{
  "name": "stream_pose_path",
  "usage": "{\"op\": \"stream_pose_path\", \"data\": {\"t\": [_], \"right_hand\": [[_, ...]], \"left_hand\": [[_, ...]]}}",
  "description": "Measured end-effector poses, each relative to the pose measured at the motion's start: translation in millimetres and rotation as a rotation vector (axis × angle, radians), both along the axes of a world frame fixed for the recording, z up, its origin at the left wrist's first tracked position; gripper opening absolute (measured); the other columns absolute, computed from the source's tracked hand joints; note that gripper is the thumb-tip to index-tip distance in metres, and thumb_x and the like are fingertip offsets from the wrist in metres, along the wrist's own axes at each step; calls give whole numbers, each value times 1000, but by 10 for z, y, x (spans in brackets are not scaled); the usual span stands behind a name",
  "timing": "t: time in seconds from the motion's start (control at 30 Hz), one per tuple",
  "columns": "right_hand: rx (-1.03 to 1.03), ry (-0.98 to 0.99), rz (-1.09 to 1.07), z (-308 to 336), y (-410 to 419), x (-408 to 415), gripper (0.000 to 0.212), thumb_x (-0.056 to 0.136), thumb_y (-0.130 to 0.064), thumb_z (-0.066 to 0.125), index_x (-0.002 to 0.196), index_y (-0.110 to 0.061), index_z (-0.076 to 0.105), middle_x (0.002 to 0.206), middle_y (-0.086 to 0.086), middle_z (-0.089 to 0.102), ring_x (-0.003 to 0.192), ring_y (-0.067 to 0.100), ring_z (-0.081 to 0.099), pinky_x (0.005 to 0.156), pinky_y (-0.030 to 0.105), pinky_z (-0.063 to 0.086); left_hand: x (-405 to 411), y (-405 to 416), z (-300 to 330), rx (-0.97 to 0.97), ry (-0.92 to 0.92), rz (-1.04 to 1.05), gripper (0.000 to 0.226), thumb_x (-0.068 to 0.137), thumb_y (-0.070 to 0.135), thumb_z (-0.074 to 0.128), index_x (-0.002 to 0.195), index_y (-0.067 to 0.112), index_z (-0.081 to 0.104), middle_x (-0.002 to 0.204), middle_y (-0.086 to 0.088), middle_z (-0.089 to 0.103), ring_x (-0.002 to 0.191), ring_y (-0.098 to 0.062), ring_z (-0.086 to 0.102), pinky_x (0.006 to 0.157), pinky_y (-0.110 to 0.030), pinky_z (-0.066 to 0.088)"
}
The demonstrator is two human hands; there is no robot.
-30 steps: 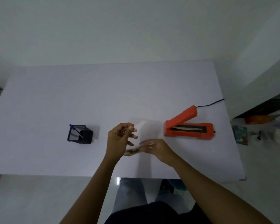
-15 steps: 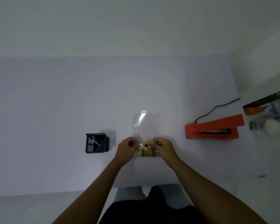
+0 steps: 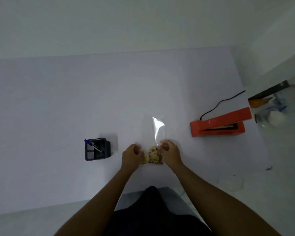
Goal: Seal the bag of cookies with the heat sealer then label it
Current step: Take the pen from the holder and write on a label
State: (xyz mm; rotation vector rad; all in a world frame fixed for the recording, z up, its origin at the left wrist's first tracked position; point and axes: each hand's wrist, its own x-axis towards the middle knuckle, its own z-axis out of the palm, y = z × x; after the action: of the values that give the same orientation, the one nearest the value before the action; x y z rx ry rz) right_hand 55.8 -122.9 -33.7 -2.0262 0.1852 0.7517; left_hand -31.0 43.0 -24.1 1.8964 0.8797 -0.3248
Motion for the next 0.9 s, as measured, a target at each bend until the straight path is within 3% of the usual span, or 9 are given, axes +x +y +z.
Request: {"op": "stream_pose_path", "data": {"t": [0.13, 0.27, 0.4, 0.53, 0.6, 0.7, 0.8, 0.9], "right_hand": [[4, -8, 18, 64, -27, -2, 40, 93, -9, 63, 132, -9, 57, 111, 9, 68, 105, 25, 65, 95, 32, 51], [1, -102, 3, 238, -11, 21, 41, 93, -12, 64, 133, -10, 55, 110, 7, 65, 100, 20, 62, 91, 27, 49], [49, -219, 63, 455, 169, 2, 28, 93, -15, 66, 120, -12, 63, 99, 4, 66, 84, 12, 61, 68, 10, 49], [135, -297, 144, 681, 564, -125, 14, 92, -19, 69, 106, -16, 71, 91, -2, 70, 78, 1, 62, 70, 12, 49], [166, -319, 202, 785, 827, -237, 11, 91, -20, 70, 100, -16, 72, 91, -5, 71, 76, -2, 61, 69, 8, 46], [190, -357, 306, 886, 1247, -400, 8, 90, -20, 71, 93, -14, 74, 86, -2, 73, 69, 6, 60, 64, 9, 45], [150, -376, 431, 897, 1652, -543, 6, 88, -18, 72, 87, -14, 75, 81, -2, 74, 60, 5, 57, 64, 18, 50], [12, -410, 517, 832, 1949, -670, 9, 88, -17, 70, 91, -13, 77, 88, 3, 77, 72, 14, 66, 73, 31, 58]], "left_hand": [[-13, -19, 51, 20, 35, -7, 33, 91, 23, 64, 120, 9, 62, 103, -4, 69, 89, -14, 63, 81, -23, 51], [-75, 11, 284, 42, 13, 34, 46, 91, 29, 66, 131, 8, 55, 117, -6, 65, 101, -19, 63, 84, -25, 47], [-220, 212, 674, 219, -208, 120, 28, 93, 27, 64, 116, 11, 64, 103, -1, 68, 87, -12, 64, 76, -22, 52], [-428, 625, 1032, 343, -340, 277, 10, 94, 24, 61, 101, 18, 65, 87, 6, 65, 76, -7, 62, 66, -11, 47], [-573, 899, 1054, 393, -349, 314, 7, 93, 24, 61, 99, 20, 63, 88, 5, 64, 74, -9, 61, 67, -19, 50], [-775, 1300, 952, 381, -280, 350, 11, 93, 29, 61, 101, 22, 62, 91, 4, 66, 73, -15, 63, 68, -31, 55], [-880, 1582, 803, 347, -127, 260, 24, 93, 34, 61, 108, 15, 66, 94, -1, 71, 78, -17, 65, 74, -32, 55], [-948, 1730, 636, 300, -73, 80, 26, 94, 32, 61, 108, 14, 73, 95, -2, 75, 83, -18, 68, 78, -33, 56]]}}
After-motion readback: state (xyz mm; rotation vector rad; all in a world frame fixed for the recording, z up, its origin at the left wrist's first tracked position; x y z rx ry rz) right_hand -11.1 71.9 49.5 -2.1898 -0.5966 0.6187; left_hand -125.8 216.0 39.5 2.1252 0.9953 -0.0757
